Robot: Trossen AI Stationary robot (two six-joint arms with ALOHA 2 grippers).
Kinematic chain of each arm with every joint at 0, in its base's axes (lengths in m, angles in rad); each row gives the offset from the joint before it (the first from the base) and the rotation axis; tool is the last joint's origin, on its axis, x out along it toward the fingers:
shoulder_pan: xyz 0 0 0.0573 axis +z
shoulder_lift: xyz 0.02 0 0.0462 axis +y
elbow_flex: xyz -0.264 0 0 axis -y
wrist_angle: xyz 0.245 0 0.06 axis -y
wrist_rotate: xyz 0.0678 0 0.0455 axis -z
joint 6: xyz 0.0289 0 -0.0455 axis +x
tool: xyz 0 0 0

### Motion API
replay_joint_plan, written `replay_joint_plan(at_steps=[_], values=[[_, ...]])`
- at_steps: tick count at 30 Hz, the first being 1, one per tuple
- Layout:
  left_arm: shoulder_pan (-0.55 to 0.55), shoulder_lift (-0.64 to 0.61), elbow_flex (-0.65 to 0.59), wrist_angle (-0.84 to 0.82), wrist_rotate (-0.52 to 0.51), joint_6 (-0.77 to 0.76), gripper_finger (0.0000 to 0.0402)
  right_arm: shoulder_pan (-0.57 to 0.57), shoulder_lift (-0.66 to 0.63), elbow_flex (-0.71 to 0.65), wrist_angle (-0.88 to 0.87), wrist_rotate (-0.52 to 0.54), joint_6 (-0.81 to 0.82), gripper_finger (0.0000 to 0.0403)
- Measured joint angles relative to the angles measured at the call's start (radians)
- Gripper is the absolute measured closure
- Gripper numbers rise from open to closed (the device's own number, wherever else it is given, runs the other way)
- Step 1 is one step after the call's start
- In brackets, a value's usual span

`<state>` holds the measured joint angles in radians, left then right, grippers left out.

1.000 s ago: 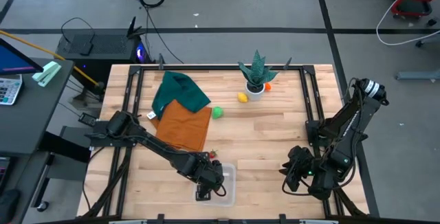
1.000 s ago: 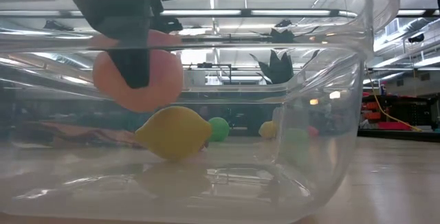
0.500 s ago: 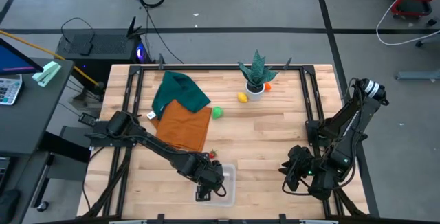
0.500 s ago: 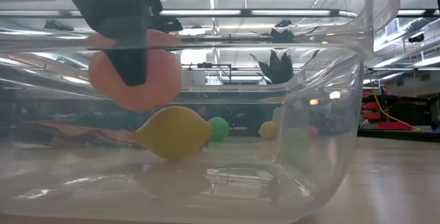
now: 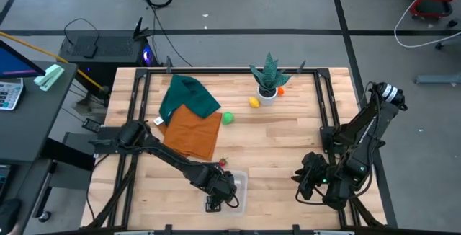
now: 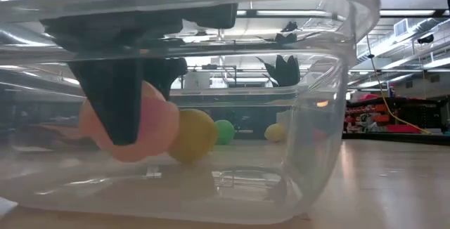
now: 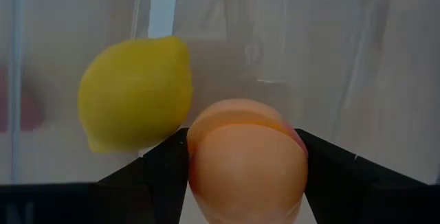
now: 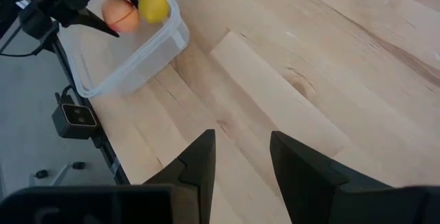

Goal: Pick and placing Produce into tupperware
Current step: Put the pink peach into the transparent bin, then put the red strawberry into the transparent bin

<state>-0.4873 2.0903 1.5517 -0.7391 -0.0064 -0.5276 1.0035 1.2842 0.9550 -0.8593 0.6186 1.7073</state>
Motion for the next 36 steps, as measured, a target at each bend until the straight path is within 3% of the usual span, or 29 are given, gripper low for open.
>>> replay_joint_plan(at_steps=[19,30,36], values=[[0.0,-0.002,0.016,-0.026,0.026,-0.01,0.0115,0.0,0.0,0.0,0.0,0.0,0.0,0.0295],[0.022,-0.003,0.343,-0.293,-0.114,0.068,0.0115,0.0,0.0,0.0,0.0,-0.001,-0.007,0.0295],[0.112,-0.003,0.445,-0.32,-0.133,-0.054,0.0115,0.0,0.0,0.0,0.0,-0.001,-0.007,0.0295]])
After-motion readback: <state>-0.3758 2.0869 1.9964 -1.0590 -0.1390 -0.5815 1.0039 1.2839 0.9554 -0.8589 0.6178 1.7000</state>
